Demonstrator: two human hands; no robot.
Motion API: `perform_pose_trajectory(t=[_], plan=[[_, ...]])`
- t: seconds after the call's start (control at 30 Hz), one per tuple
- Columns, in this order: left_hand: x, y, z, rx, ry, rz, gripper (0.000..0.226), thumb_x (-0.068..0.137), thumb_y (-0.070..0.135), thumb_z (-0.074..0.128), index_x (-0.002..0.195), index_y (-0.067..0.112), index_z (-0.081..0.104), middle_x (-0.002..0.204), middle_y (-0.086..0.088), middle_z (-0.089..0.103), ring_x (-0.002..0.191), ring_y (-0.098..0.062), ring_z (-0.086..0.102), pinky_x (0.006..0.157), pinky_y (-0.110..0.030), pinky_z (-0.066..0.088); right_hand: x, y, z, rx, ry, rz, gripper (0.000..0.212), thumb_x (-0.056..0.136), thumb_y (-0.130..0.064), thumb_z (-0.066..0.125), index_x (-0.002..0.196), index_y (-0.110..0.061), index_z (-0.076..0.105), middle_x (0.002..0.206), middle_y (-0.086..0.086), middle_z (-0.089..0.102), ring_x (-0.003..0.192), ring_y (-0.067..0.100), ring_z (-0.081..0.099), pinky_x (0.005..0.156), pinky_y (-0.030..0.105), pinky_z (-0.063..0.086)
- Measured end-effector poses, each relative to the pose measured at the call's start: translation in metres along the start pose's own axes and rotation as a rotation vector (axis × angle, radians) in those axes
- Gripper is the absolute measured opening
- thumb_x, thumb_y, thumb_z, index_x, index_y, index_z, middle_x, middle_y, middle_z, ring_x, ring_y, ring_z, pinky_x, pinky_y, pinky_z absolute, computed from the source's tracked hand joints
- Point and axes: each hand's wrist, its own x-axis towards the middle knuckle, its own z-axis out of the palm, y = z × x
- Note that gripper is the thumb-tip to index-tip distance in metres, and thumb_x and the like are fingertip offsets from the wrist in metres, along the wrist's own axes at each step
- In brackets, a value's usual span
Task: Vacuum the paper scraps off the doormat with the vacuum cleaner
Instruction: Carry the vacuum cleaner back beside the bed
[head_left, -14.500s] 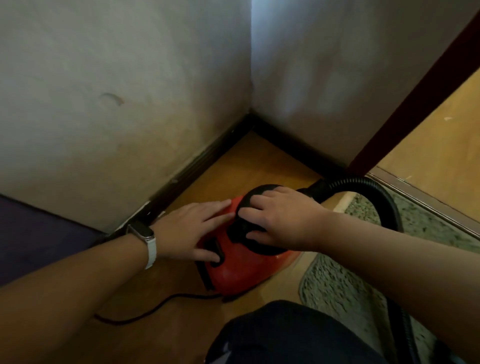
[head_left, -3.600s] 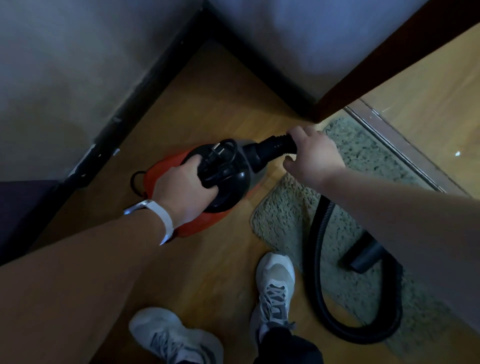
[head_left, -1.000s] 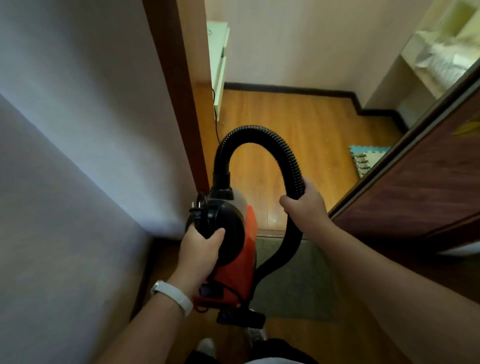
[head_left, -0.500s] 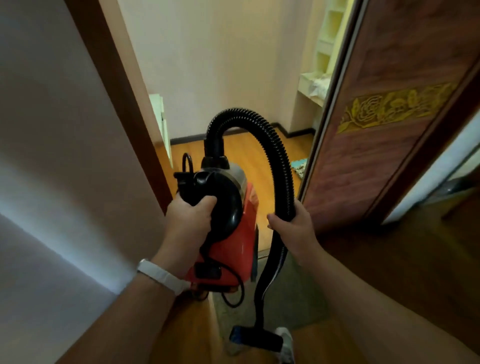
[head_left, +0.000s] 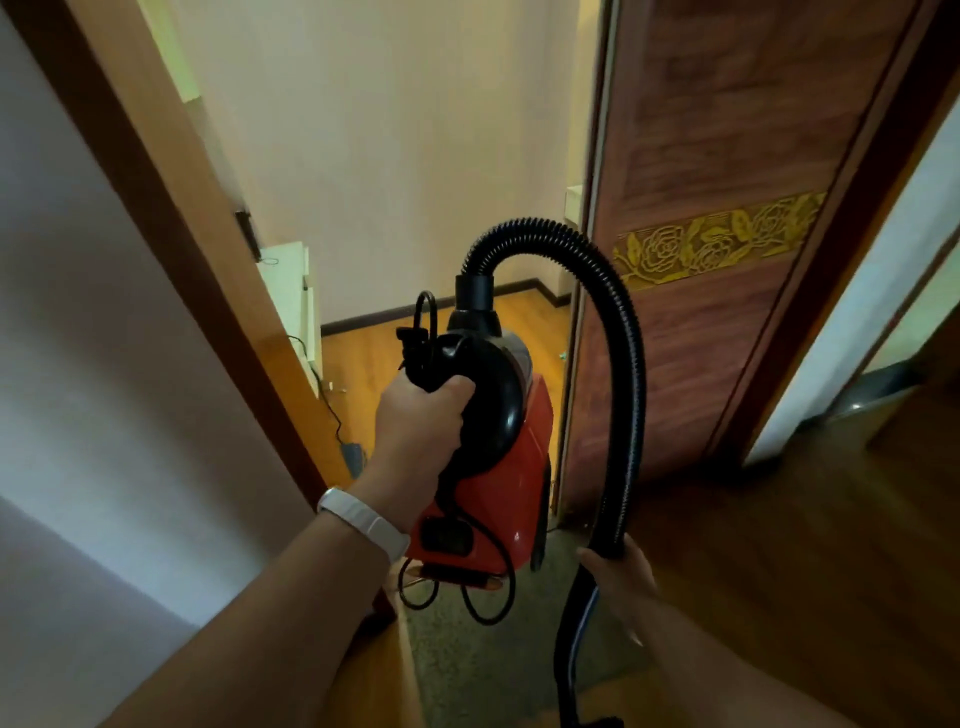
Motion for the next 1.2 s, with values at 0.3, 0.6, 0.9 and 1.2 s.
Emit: perform_pose_trajectory(t=[0.3, 0.6, 0.9, 1.2], plan=[[-0.029, -0.006, 0.119, 0.087, -0.069, -0.037, 0.011, 0.091, 0.008, 0.057, 0.081, 0.009, 0.053, 0.058, -0.005, 0.049, 0.039, -0.010, 0.045, 0.039, -0.018, 0.040, -0.001, -0.065, -0.148, 0.041, 0.253, -0.158, 0.014, 0.086, -0.012, 0.066, 0.096, -0.015, 0.057, 0.082, 0.010, 0.060, 0.069, 0.022, 0.061, 0.056, 0.030, 0.048], [-0.051, -0.018, 0.231, 0.223, -0.225, 0.056, 0.012, 0.087, 0.005, 0.052, 0.076, 0.010, 0.049, 0.057, -0.003, 0.049, 0.043, -0.011, 0.047, 0.044, -0.025, 0.043, -0.032, -0.123, -0.281, 0.036, 0.306, -0.424, 0.016, 0.083, -0.006, 0.068, 0.092, -0.015, 0.058, 0.076, 0.011, 0.066, 0.066, 0.019, 0.064, 0.060, 0.028, 0.053], [-0.036, -0.027, 0.358, 0.198, -0.420, 0.005, 0.009, 0.089, 0.008, 0.056, 0.084, 0.015, 0.059, 0.059, -0.005, 0.056, 0.044, -0.017, 0.053, 0.043, -0.028, 0.044, 0.002, -0.160, -0.368, 0.003, 0.476, -0.513, 0.025, 0.080, 0.000, 0.068, 0.094, -0.017, 0.056, 0.071, 0.008, 0.064, 0.062, 0.021, 0.065, 0.059, 0.034, 0.057], [0.041, -0.027, 0.528, 0.116, -0.668, -0.061, 0.006, 0.087, 0.007, 0.060, 0.089, 0.002, 0.062, 0.053, -0.005, 0.056, 0.038, -0.012, 0.053, 0.039, -0.022, 0.042, 0.088, -0.175, -0.446, 0.006, 0.735, -0.362, 0.029, 0.083, -0.002, 0.070, 0.093, -0.024, 0.054, 0.072, 0.006, 0.061, 0.057, 0.011, 0.059, 0.050, 0.021, 0.051]])
